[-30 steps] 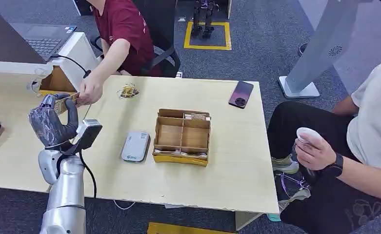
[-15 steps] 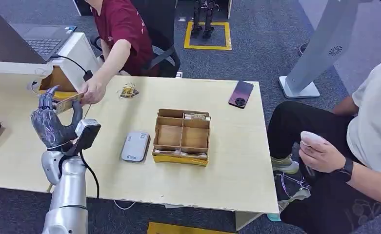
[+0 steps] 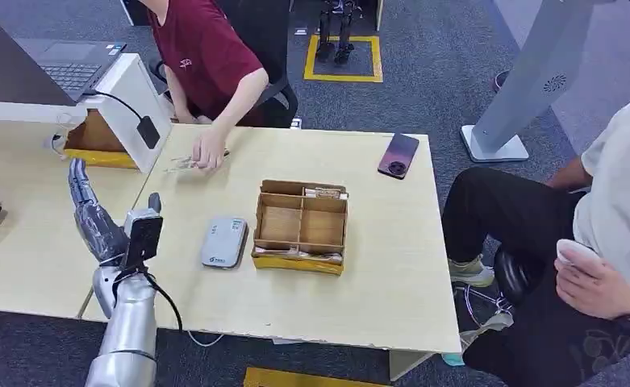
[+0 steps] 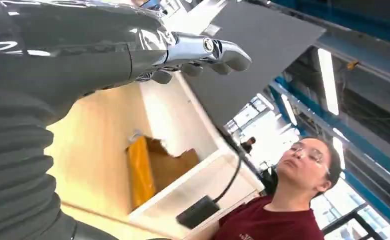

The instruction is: Pass the card to the sensor for recognition and then transmit it.

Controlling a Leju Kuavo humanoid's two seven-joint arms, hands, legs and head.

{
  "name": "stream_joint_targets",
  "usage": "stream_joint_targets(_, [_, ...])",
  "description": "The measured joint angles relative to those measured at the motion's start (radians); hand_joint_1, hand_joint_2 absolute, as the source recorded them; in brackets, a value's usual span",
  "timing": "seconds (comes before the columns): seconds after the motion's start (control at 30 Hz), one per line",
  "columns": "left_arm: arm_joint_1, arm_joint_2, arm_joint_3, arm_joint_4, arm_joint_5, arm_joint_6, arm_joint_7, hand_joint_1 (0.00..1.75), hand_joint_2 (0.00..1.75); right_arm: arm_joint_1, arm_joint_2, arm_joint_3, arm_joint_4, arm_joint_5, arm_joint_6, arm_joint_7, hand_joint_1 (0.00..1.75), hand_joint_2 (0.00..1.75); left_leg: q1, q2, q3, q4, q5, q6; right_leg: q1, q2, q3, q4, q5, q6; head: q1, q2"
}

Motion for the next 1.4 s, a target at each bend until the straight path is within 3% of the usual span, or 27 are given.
stream_joint_targets(0.2, [0.041, 0.034, -0.049, -0.011, 0.03, 0.0, 0.0, 0.0, 1.75, 0.001, 0.0, -0.007, 0.0, -0.002, 0.0, 0.003, 0.0, 1.75, 0.0, -0.001, 0.0, 0.0, 0.0, 0.0, 0.0, -0.001, 0.0, 0.0, 0.0, 0.0, 0.0, 0.0])
stream_joint_targets(0.53, [0.084, 0.044, -0.083, -0.014, -0.014, 0.0, 0.0, 0.0, 1.75, 0.002, 0.0, -0.009, 0.0, -0.035, -0.019, 0.018, 0.0, 1.75, 0.0, 0.0, 0.0, 0.0, 0.0, 0.0, 0.0, 0.0, 0.001, 0.0, 0.0, 0.0, 0.0, 0.0])
stream_joint_targets(0.63, [0.177, 0.071, -0.171, -0.053, 0.086, -0.017, 0.03, 0.0, 1.75, 0.006, -0.001, -0.024, 0.001, -0.045, -0.036, 0.016, 0.0, 1.75, 0.0, 0.002, 0.0, 0.0, -0.001, 0.001, 0.0, 0.002, 0.0, 0.0, -0.001, 0.001, 0.0, 0.0])
stream_joint_targets(0.73, [0.274, 0.11, -0.306, -0.146, 0.177, -0.143, 0.082, 0.0, 1.75, 0.006, -0.001, -0.04, 0.0, -0.072, -0.04, 0.025, 0.0, 1.75, 0.0, 0.0, -0.002, 0.0, -0.001, 0.001, 0.0, 0.0, -0.002, 0.0, -0.001, 0.001, 0.0, 0.0])
stream_joint_targets(0.77, [0.294, 0.118, -0.353, -0.171, 0.163, -0.173, 0.104, 0.0, 0.0, 0.001, -0.001, -0.048, 0.0, -0.081, -0.038, 0.036, 0.0, 1.75, 0.0, -0.001, -0.002, 0.0, -0.001, 0.001, 0.0, -0.002, -0.001, 0.0, -0.002, 0.002, -0.001, 0.0])
stream_joint_targets(0.8, [0.306, 0.127, -0.407, -0.191, 0.14, -0.189, 0.126, 0.0, 1.75, -0.006, -0.001, -0.057, 0.0, -0.09, -0.033, 0.051, 0.0, 1.75, 0.0, -0.002, -0.003, 0.0, -0.001, 0.001, 0.0, -0.004, -0.001, 0.0, -0.002, 0.002, 0.0, 0.0])
stream_joint_targets(0.93, [0.304, 0.126, -0.606, -0.197, 0.034, -0.157, 0.167, 0.0, 1.75, -0.037, 0.0, -0.092, 0.0, -0.123, -0.027, 0.101, 0.0, 1.75, -0.001, -0.002, -0.003, 0.001, -0.001, 0.001, -0.001, -0.004, -0.001, -0.001, 0.0, 0.002, 0.0, 0.0])
stream_joint_targets(1.1, [0.268, 0.128, -0.833, -0.128, -0.093, -0.117, 0.229, 0.0, 1.75, -0.044, 0.0, -0.14, 0.003, -0.161, -0.041, 0.114, 0.0, 1.75, -0.002, -0.002, -0.003, 0.001, 0.0, 0.002, -0.002, -0.003, -0.001, -0.001, 0.001, 0.003, 0.0, 0.0])
stream_joint_targets(1.2, [0.249, 0.136, -0.925, -0.085, -0.154, -0.066, 0.264, 0.0, 1.75, -0.039, 0.0, -0.158, 0.005, -0.161, -0.047, 0.119, 0.0, 1.75, -0.002, -0.002, -0.003, 0.001, 0.0, 0.002, -0.002, -0.003, -0.001, -0.001, 0.0, 0.003, 0.0, 0.0])
stream_joint_targets(1.4, [0.213, 0.164, -1.047, -0.024, -0.292, -0.036, 0.363, 0.0, 1.75, -0.036, 0.003, -0.18, 0.01, -0.15, -0.053, 0.119, 0.0, 1.75, -0.002, -0.002, -0.003, 0.001, 0.0, 0.002, -0.002, -0.003, -0.001, 0.0, 0.0, 0.003, 0.0, 0.0])
